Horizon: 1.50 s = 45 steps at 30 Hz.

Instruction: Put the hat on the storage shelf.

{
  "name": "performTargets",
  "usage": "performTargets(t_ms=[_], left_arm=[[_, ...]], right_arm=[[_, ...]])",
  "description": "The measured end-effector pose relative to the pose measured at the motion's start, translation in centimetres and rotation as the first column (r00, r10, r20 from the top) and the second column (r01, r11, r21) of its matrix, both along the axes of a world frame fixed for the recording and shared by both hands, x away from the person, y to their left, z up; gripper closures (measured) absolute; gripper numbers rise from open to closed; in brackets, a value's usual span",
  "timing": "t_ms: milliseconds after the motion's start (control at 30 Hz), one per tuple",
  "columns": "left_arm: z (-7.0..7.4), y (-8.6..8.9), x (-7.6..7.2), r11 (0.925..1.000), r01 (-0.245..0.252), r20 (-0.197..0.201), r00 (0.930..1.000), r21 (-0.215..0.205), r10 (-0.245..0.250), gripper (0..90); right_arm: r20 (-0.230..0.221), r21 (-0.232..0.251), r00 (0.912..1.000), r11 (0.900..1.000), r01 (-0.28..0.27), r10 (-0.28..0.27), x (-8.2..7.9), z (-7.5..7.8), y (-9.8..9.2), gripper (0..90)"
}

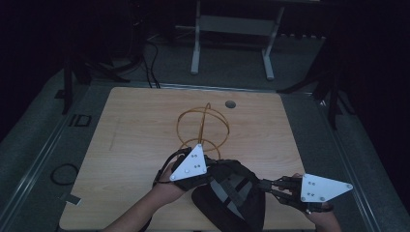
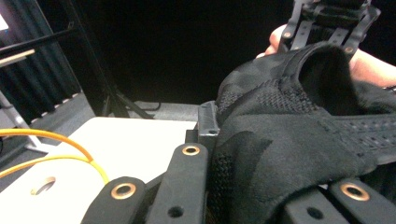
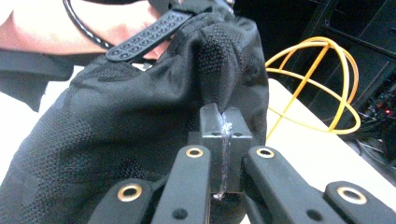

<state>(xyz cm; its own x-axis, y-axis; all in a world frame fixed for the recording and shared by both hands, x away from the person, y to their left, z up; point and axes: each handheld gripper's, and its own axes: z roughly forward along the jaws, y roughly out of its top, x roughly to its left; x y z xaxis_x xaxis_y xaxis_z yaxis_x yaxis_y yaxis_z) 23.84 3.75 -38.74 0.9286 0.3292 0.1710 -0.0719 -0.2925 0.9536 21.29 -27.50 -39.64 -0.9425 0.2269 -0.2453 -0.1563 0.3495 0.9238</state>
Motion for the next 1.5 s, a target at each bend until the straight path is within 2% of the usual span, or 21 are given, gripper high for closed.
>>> performTargets(t_ms=[267, 367, 400, 433, 533, 633, 733, 800, 1000, 1067, 1100, 1133, 1167, 1200, 1267, 1300, 1333, 1367, 1400, 1467, 1500], left_arm=[[0.0, 0.1, 0.2, 0.9995, -0.027, -0.003, 0.9996, 0.019, 0.027, 87.6], [0.1, 0.1, 0.2, 0.9987, -0.041, -0.001, 0.9992, 0.030, 0.041, 81.8], [0.1, 0.1, 0.2, 0.9980, -0.050, -0.002, 0.9987, 0.038, 0.051, 73.1], [0.1, 0.2, 0.3, 0.9968, -0.075, -0.013, 0.9971, 0.029, 0.075, 70.4], [0.1, 0.6, 0.5, 0.9964, -0.084, -0.031, 0.9959, 0.010, 0.085, 64.1], [0.1, 0.9, 0.4, 0.9934, -0.114, -0.030, 0.9930, 0.014, 0.114, 59.9], [0.1, 1.1, 0.3, 0.9930, -0.117, -0.032, 0.9926, 0.019, 0.117, 58.5], [0.1, 1.5, 0.4, 0.9913, -0.131, -0.044, 0.9904, 0.009, 0.131, 55.8], [-0.4, 3.1, 0.4, 0.9839, -0.178, -0.066, 0.9817, 0.017, 0.179, 43.0], [-0.8, 3.7, 0.5, 0.9799, -0.198, -0.078, 0.9768, 0.025, 0.199, 40.9], [-1.2, 4.5, 0.4, 0.9748, -0.221, -0.092, 0.9705, 0.031, 0.223, 37.0], [-1.2, 4.5, 0.4, 0.9748, -0.221, -0.092, 0.9705, 0.031, 0.223, 34.1], [-1.6, 5.1, 0.4, 0.9683, -0.248, -0.101, 0.9630, 0.031, 0.250, 31.5], [-1.9, 5.5, 0.3, 0.9654, -0.259, -0.106, 0.9596, 0.032, 0.261, 29.9], [-2.0, 5.8, 0.3, 0.9634, -0.266, -0.109, 0.9572, 0.031, 0.268, 24.6], [-2.4, 6.4, 0.3, 0.9532, -0.301, -0.105, 0.9475, 0.032, 0.302, 24.6], [-2.6, 6.7, 0.3, 0.9522, -0.304, -0.112, 0.9456, 0.030, 0.306, 18.2], [-2.6, 6.7, 0.3, 0.9522, -0.304, -0.112, 0.9456, 0.030, 0.306, 16.1], [-3.3, 7.5, 0.2, 0.9376, -0.347, -0.106, 0.9316, 0.024, 0.348, 14.2], [-4.0, 8.0, 0.1, 0.9196, -0.390, -0.087, 0.9155, 0.049, 0.393, 8.7], [-4.3, 8.2, 0.1, 0.9157, -0.398, -0.083, 0.9120, 0.055, 0.402, 6.7]], right_arm=[[-0.037, 0.032, 0.9993, 0.999, 0.007, -0.006, 0.3, 0.2, -0.3, 90.0], [-0.047, 0.038, 0.9989, 0.999, 0.006, -0.005, 0.3, 0.3, -0.4, 90.0], [-0.053, 0.047, 0.9985, 0.999, 0.011, -0.009, 0.3, 0.4, -0.6, 90.0], [-0.054, 0.056, 0.9985, 0.998, 0.010, -0.007, 0.3, 0.5, -0.8, 90.0], [-0.053, 0.062, 0.9984, 0.998, 0.026, -0.022, 0.2, 0.7, -1.1, 90.0], [-0.047, 0.076, 0.9969, 0.995, 0.066, -0.063, 0.2, 1.1, -1.9, 90.0], [-0.049, 0.074, 0.9945, 0.993, 0.096, -0.092, 0.2, 1.4, -2.3, 90.0], [-0.050, 0.075, 0.9940, 0.992, 0.100, -0.097, 0.3, 1.4, -2.5, 90.0], [-0.064, 0.094, 0.9817, 0.978, 0.185, -0.179, 0.6, 1.7, -4.0, 90.0], [-0.066, 0.098, 0.9798, 0.976, 0.194, -0.189, 0.7, 1.8, -4.2, 90.0], [-0.060, 0.105, 0.9733, 0.968, 0.227, -0.222, 0.7, 2.1, -4.6, 90.0], [-0.060, 0.105, 0.9733, 0.968, 0.227, -0.222, 0.7, 2.1, -4.6, 90.0], [-0.054, 0.118, 0.9677, 0.961, 0.251, -0.246, 0.8, 2.5, -5.1, 90.0], [-0.056, 0.123, 0.9647, 0.957, 0.262, -0.257, 0.9, 2.7, -5.2, 90.0], [-0.047, 0.126, 0.9610, 0.953, 0.276, -0.273, 1.0, 2.9, -5.4, 90.0], [-0.045, 0.131, 0.9586, 0.950, 0.285, -0.281, 1.1, 3.1, -5.5, 90.0], [-0.044, 0.139, 0.9532, 0.943, 0.302, -0.299, 1.3, 3.5, -5.7, 90.0], [-0.044, 0.139, 0.9532, 0.943, 0.302, -0.299, 1.3, 3.5, -5.7, 90.0], [-0.035, 0.140, 0.9425, 0.932, 0.334, -0.332, 1.8, 4.1, -5.9, 90.0], [-0.032, 0.142, 0.9339, 0.923, 0.357, -0.356, 2.1, 4.5, -5.9, 90.0], [-0.031, 0.140, 0.9314, 0.921, 0.363, -0.363, 2.3, 4.7, -5.9, 90.0]])
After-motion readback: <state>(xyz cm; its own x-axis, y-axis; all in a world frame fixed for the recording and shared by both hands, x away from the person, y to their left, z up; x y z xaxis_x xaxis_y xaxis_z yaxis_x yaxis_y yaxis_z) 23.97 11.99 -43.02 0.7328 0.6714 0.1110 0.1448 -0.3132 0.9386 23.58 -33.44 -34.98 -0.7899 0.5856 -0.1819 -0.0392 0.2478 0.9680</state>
